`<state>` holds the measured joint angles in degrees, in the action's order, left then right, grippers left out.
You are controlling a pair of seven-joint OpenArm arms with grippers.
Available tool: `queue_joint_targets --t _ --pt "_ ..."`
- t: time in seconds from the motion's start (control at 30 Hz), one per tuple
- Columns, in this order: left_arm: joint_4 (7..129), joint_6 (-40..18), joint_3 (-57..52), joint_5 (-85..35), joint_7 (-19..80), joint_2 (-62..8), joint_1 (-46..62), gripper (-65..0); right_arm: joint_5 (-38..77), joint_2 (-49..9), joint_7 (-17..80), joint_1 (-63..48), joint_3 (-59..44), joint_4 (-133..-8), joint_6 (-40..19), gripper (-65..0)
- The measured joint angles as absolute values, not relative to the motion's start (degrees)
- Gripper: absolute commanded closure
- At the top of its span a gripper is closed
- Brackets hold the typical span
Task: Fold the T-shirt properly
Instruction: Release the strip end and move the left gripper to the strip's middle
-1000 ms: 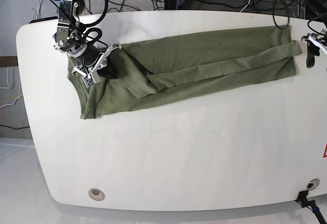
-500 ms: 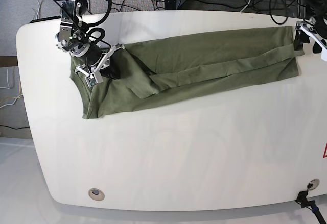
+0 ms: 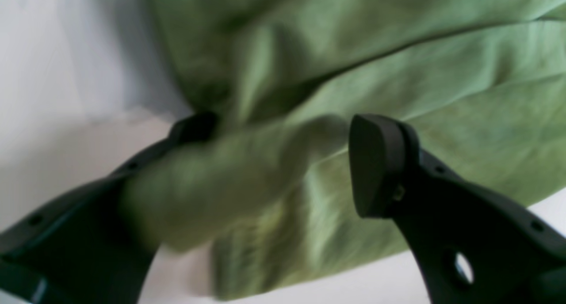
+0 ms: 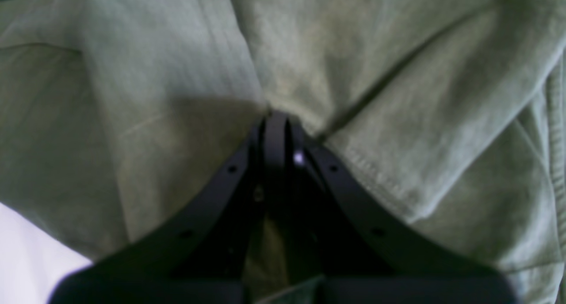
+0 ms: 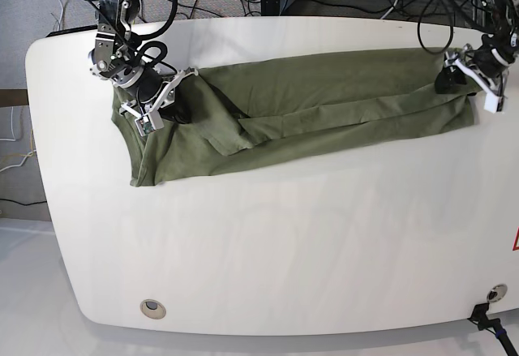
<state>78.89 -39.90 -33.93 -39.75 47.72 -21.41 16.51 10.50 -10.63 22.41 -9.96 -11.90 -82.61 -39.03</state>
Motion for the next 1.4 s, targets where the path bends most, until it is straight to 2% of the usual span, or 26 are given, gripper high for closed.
queue_joint_targets --t 0.3,0.4,0.57,0.7,0.87,1.0,1.17,1.27,1.4 --pt "78.9 -39.9 -32.9 -39.9 47.4 -19.9 16.5 0.0 10.5 -10.7 22.5 -9.9 -11.9 -82.6 -39.0 0.0" --pt "81.7 -39.5 -33.2 -39.2 49.4 -19.7 17.2 0.0 10.6 -10.7 22.5 -10.0 -11.9 -82.6 -39.0 0.0" --pt "98.9 -39.8 -35.4 -39.4 48.9 -19.6 22.1 0.0 10.8 -10.7 22.5 -10.1 -11.9 -82.7 -39.0 0.0" --pt "108.3 -39.9 -34.0 -39.1 49.6 -14.7 25.3 0.0 10.8 -10.6 22.5 -10.1 -11.9 -82.7 -39.0 0.0" --pt "108.8 -39.7 -24.0 -38.7 50.3 -13.8 24.8 0.0 10.8 -10.6 22.5 -10.2 -11.9 -82.7 -39.0 0.0" --pt "108.7 -39.7 -17.6 -38.6 50.0 -6.2 20.1 0.0 10.8 -10.0 22.5 -10.2 -12.0 -82.8 -39.0 0.0" --pt "106.9 -39.5 -8.1 -38.2 49.8 -3.0 14.7 0.0 10.7 -9.3 22.5 -10.2 -11.9 -82.8 -39.1 0.0" --pt "105.0 -37.2 -6.3 -38.6 49.9 -0.3 12.0 0.0 10.7 -9.2 22.5 -10.2 -11.8 -82.8 -39.2 0.0" --pt "102.2 -36.0 -4.6 -38.2 49.8 -0.5 10.0 0.0 10.7 -9.2 22.5 -10.2 -11.9 -82.8 -39.2 0.0"
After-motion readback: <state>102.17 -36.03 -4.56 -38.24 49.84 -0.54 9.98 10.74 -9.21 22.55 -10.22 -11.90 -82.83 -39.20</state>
